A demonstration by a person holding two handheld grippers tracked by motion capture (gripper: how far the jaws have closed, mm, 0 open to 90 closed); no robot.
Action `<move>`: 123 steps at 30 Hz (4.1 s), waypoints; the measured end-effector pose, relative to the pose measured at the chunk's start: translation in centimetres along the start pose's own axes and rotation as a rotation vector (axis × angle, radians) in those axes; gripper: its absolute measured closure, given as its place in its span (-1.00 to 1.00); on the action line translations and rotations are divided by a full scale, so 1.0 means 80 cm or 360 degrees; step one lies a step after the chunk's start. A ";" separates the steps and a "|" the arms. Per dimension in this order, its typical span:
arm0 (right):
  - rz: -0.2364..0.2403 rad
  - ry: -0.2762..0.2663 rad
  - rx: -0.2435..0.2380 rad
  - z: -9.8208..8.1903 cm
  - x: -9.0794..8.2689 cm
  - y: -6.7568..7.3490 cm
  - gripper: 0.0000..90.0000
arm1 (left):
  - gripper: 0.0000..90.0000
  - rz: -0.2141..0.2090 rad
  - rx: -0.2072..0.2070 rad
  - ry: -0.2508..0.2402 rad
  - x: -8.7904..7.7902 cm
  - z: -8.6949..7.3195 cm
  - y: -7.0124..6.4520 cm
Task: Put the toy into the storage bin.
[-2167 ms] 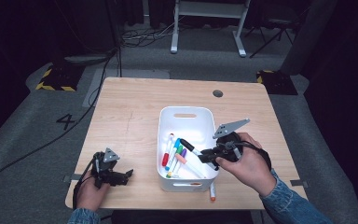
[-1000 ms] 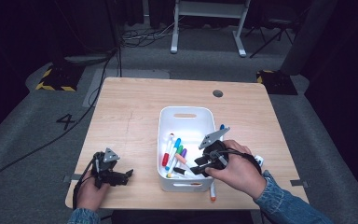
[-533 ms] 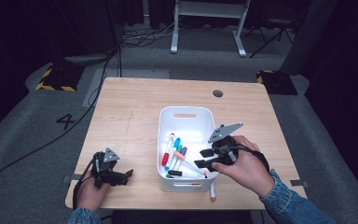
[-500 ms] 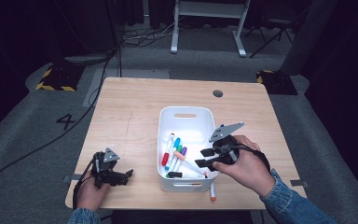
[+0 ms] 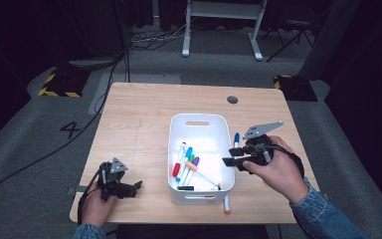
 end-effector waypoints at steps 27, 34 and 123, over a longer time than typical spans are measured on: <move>-0.0190 -0.0069 0.0302 -0.023 0.011 -0.139 0.10 | -1.00 -0.0001 0.0007 0.0006 -0.002 -0.002 0.001; -0.0224 -0.0053 0.0313 -0.032 0.033 -0.161 0.05 | -1.00 -0.0001 0.0007 0.0006 -0.002 -0.002 0.001; -0.0257 -0.0044 0.0321 -0.039 0.005 -0.132 0.71 | -1.00 -0.0003 0.0003 0.0003 0.000 0.000 0.000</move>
Point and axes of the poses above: each handheld gripper's, and its own axes: x roughly forward along the jaws, z roughly out of its top, y roughly to its left, the point moved 8 cm from there along x, roughly forward along the jaws, and after that the axes turned 8 degrees about z, right-handed, at the moved point
